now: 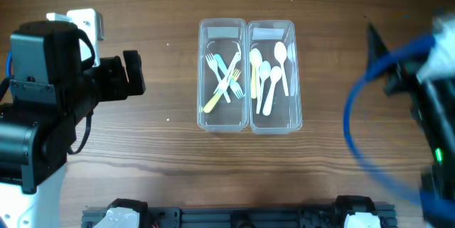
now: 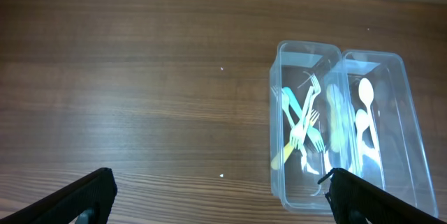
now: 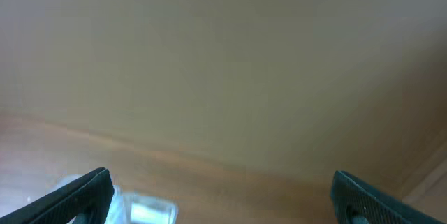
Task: Pack container
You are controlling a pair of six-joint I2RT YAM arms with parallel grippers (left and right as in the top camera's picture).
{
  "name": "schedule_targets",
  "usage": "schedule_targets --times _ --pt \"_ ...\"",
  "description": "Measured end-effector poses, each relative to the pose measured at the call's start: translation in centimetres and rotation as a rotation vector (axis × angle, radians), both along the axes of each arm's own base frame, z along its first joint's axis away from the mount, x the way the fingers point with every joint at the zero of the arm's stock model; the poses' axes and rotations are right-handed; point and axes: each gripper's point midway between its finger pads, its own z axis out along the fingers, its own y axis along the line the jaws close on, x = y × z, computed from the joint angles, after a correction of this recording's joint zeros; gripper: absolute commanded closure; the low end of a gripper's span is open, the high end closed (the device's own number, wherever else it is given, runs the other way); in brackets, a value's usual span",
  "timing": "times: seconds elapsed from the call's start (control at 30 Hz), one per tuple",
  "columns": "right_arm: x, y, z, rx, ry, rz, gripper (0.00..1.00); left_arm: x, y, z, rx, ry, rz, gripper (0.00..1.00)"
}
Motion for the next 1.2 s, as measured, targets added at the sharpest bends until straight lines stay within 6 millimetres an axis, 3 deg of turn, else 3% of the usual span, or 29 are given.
schedule_targets --times 0.07,0.1,0.17,0.53,1.0,1.2 --pt "-3.5 0.2 1.1 -0.021 -0.043 0.0 0.0 0.0 0.0 0.0 0.0 0.0 0.0 0.0" --pt "-4.6 0.2 0.7 -0.032 -0.03 0.0 0.0 0.0 0.0 0.0 0.0 0.0 0.0 0.0" --pt "-5.4 0.3 -0.4 -0.048 0.008 0.002 0.0 0.0 0.0 0.0 0.0 0.001 0.0 0.0" --pt "-5.3 0.6 -0.8 -0.076 0.017 0.021 0.0 0.0 0.0 0.0 0.0 0.002 0.0 0.0" --pt "-4.1 0.6 -4.5 -0.069 0.175 0.03 0.0 0.0 0.0 0.0 0.0 0.002 0.0 0.0" --pt "-4.0 0.5 -4.6 -0.069 0.181 0.031 0.0 0.0 0.0 0.0 0.0 0.002 0.0 0.0"
